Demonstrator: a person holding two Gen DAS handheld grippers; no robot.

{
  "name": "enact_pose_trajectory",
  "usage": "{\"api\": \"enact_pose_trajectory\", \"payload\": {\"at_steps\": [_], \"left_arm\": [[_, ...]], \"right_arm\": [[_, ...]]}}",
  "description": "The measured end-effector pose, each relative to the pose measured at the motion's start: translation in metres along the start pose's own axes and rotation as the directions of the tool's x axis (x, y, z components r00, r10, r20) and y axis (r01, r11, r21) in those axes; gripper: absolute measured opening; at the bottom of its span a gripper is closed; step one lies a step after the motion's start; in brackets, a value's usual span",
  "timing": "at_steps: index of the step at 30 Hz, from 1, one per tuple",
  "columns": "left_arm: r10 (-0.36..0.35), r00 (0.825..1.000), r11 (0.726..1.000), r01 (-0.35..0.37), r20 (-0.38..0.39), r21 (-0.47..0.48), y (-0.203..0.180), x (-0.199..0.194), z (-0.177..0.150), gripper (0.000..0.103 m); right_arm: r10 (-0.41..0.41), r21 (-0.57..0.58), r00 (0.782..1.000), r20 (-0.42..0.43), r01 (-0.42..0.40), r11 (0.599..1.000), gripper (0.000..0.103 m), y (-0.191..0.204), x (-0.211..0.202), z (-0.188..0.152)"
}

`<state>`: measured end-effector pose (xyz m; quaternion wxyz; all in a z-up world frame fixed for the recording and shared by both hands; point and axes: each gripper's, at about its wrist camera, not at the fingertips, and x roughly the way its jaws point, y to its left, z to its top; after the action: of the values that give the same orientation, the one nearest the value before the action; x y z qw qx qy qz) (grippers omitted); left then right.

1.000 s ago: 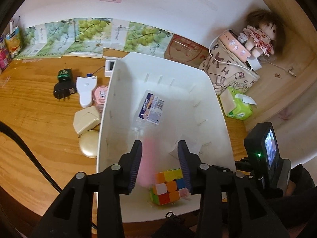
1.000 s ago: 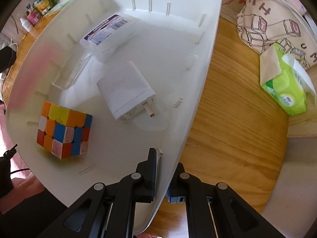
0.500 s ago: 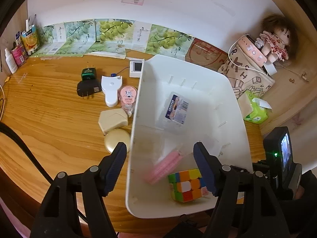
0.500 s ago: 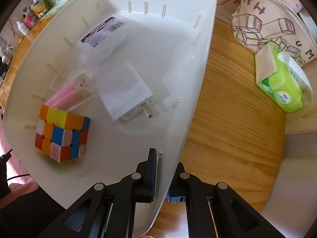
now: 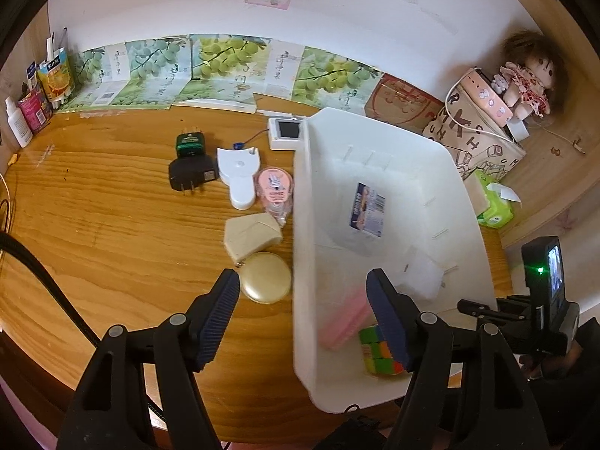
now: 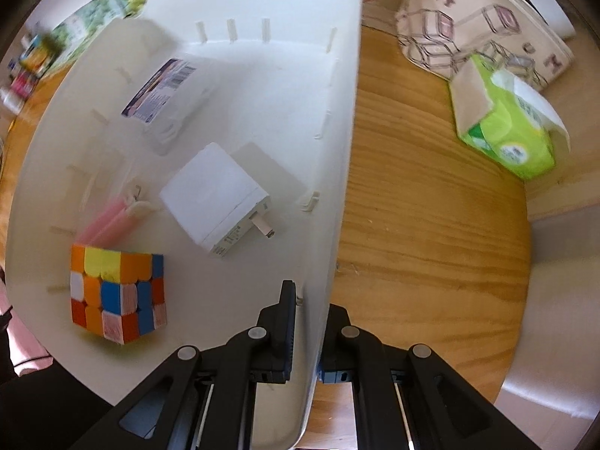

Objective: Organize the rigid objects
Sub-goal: 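Move the left gripper to the green-capped bottle and grasp it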

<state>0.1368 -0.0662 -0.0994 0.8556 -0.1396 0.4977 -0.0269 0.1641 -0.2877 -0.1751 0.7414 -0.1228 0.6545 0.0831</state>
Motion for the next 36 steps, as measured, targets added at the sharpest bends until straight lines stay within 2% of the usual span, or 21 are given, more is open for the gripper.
{"api": "enact_pose_trajectory", "payload": {"at_steps": [9, 11, 14, 21, 27, 36], "left_arm": [[0.01, 1.0, 1.0, -0.01, 0.003, -0.01, 0.039, 0.005, 0.019, 0.074], [0.021, 1.0, 1.0, -0.021, 0.012, -0.019, 0.051, 0.007, 0.025, 0.079], [0.048, 0.999, 0.999, -0.048, 0.025, -0.02, 0.068, 0.013, 0.038, 0.08], [0.029, 1.0, 0.995, -0.029, 0.004, -0.091, 0.11, 0.04, 0.084, 0.08], [0.048, 0.998, 0.992, -0.052, -0.037, -0.113, 0.127, 0.067, 0.118, 0.08], [0.058, 0.993, 0.985, -0.073, -0.102, -0.153, 0.143, 0.112, 0.14, 0.08]], "right_arm": [[-0.023, 0.147, 1.0, 0.004, 0.022, 0.989, 0.011, -0.009, 0.0, 0.003], [-0.032, 0.171, 0.999, 0.007, 0.031, 0.985, 0.011, -0.009, -0.002, 0.004], [-0.051, 0.213, 0.999, 0.012, 0.047, 0.976, 0.013, -0.012, -0.002, 0.005], [-0.095, 0.288, 0.995, 0.002, 0.091, 0.953, 0.016, -0.01, 0.0, 0.002], [-0.114, 0.311, 0.993, -0.017, 0.114, 0.944, 0.017, -0.006, 0.001, 0.003], [-0.124, 0.361, 0.99, -0.063, 0.138, 0.922, 0.019, -0.008, 0.003, 0.004]]}}
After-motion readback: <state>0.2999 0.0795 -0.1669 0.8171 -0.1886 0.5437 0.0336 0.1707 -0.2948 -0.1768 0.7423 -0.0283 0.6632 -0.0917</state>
